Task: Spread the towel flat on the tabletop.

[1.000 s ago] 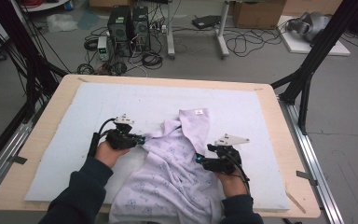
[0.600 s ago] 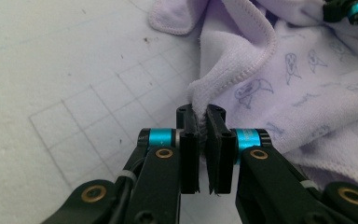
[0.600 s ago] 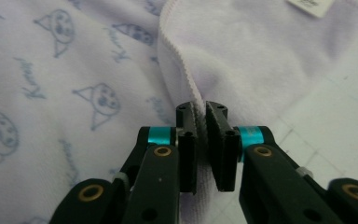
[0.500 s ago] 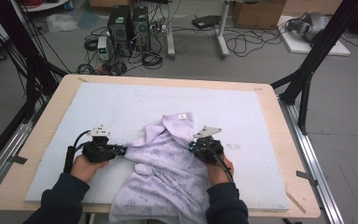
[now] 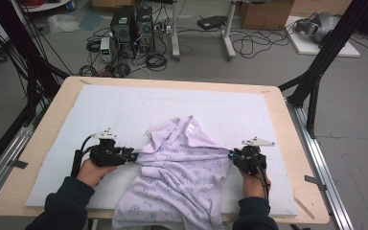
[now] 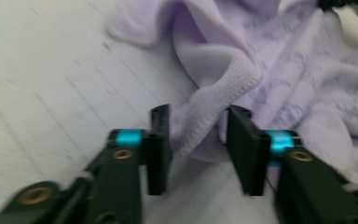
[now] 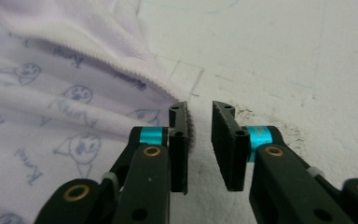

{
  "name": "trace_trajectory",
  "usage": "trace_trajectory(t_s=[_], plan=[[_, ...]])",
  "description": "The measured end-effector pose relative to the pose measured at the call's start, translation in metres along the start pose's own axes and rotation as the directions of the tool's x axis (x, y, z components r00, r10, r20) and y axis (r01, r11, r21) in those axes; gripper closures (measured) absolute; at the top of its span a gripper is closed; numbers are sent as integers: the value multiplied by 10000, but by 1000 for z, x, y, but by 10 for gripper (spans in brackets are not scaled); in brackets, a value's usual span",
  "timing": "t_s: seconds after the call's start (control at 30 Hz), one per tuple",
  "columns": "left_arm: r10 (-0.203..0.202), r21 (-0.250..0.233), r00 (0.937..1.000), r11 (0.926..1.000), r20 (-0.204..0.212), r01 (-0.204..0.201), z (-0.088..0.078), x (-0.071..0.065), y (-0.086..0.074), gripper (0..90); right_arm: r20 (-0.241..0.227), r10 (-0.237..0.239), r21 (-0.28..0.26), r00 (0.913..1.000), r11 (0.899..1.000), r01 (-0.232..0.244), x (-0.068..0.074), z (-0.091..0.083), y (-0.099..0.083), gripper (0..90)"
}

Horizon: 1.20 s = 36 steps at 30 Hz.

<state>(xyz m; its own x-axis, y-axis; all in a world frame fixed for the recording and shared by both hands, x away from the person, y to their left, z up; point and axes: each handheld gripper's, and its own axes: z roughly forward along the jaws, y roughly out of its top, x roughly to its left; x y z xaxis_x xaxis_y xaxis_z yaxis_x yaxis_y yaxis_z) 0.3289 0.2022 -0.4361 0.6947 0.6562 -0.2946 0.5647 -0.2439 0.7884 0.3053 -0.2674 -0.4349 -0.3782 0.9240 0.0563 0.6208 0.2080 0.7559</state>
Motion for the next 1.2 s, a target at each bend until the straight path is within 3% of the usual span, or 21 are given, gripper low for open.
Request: trace_trajectory(t_s=[0.07,0.13,0.2,0.27,0.37,0.5,0.57,0.63,0.7,0.77,0.8,0.9,0.93,0.97,1.07,1.13,1.2], plan=[[-53,-506,9992,9987,-401,32,-6,4,3,510,1,-443,-470,9990,9979,443,4,-3,0,699],[-93,-1003,9974,9950,-710,22,-12,9,7,480,-236,-768,-1059,9968,9916,739,8,-6,6,602],[-147,-1196,9950,9928,-988,28,-15,13,12,469,-585,-983,-1558,9934,9839,882,13,-8,13,541],[-55,-1078,9927,9941,-1202,-75,-15,17,18,469,-986,-1503,-1869,9837,9737,1301,21,-7,24,514],[99,-987,9913,9949,-1309,-230,-11,23,29,470,-1845,-2211,-1835,9576,9650,1874,39,7,43,514],[158,-1065,9880,9938,-1537,-325,0,30,38,454,-3051,-3078,-1083,9012,9514,2883,72,42,60,499],[88,-1009,9861,9946,-1662,-259,6,32,41,454,-3248,-3284,-689,8869,9435,3241,85,57,64,490],[-42,-968,9841,9952,-1776,-132,12,34,43,455,-3192,-3470,-374,8819,9344,3541,97,71,67,517],[-170,-862,9827,9963,-1844,11,16,36,46,455,-2824,-3772,76,8820,9185,3953,102,83,68,618],[-289,-1063,9818,9943,-1879,90,19,38,48,457,-2384,-3977,472,8860,9065,4196,98,88,68,823],[-387,-952,9820,9952,-1849,213,20,40,50,458,-2224,-3938,473,8919,9094,4133,95,86,69,849],[-572,-916,9813,9950,-1840,409,26,44,54,460,-1540,-3525,217,9231,9328,3598,73,73,71,861],[-644,-925,9811,9946,-1827,481,29,46,56,463,-935,-3172,145,9437,9474,3198,54,64,71,862],[-651,-889,9812,9948,-1814,496,32,46,58,463,-935,-3172,145,9437,9474,3198,54,64,71,862],[-759,-1049,9810,9928,-1784,578,43,48,58,473,-58,-2350,81,9720,9720,2350,20,55,69,862],[-754,-602,9802,9960,-1831,654,52,51,58,473,431,-1953,358,9798,9804,1939,-1,53,67,861],[-965,-726,9798,9937,-1750,849,56,54,59,474,932,-1754,632,9801,9834,1700,-22,51,64,861]])
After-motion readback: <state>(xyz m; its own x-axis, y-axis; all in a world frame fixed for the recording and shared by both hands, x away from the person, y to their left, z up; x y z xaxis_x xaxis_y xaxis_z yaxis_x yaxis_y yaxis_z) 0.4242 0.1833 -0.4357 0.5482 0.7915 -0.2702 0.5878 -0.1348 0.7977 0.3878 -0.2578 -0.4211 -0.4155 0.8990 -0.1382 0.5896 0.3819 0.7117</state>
